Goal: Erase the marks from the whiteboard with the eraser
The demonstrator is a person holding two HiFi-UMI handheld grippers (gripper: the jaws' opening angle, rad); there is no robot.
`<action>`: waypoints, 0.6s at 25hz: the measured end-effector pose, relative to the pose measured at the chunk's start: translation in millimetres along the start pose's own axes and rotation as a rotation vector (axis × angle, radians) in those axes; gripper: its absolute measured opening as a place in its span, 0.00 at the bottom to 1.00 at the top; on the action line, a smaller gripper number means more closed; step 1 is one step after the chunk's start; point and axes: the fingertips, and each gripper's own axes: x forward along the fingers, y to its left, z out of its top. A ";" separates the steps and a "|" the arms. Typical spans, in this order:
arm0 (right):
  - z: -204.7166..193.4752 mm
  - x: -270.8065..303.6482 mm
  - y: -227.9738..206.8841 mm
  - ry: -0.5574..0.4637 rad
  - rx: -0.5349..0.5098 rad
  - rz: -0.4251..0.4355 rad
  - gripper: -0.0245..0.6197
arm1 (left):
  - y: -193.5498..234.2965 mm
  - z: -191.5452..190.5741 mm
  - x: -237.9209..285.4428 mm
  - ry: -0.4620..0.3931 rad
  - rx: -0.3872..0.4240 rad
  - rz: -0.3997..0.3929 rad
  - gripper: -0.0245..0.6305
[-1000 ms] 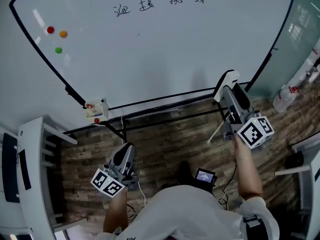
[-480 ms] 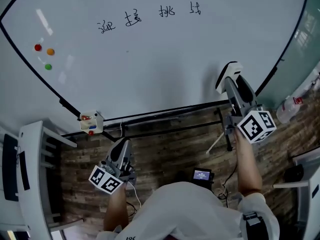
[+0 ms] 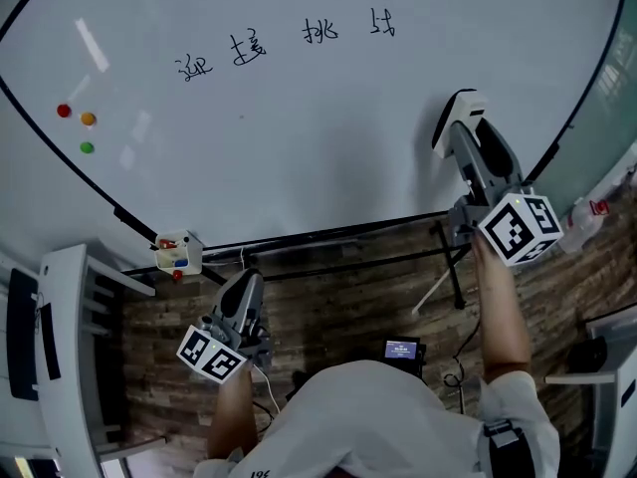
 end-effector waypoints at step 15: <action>68.6 63.2 27.0 -0.045 -0.194 -0.108 0.41 | 41.5 53.8 -7.6 0.003 0.044 -0.074 0.06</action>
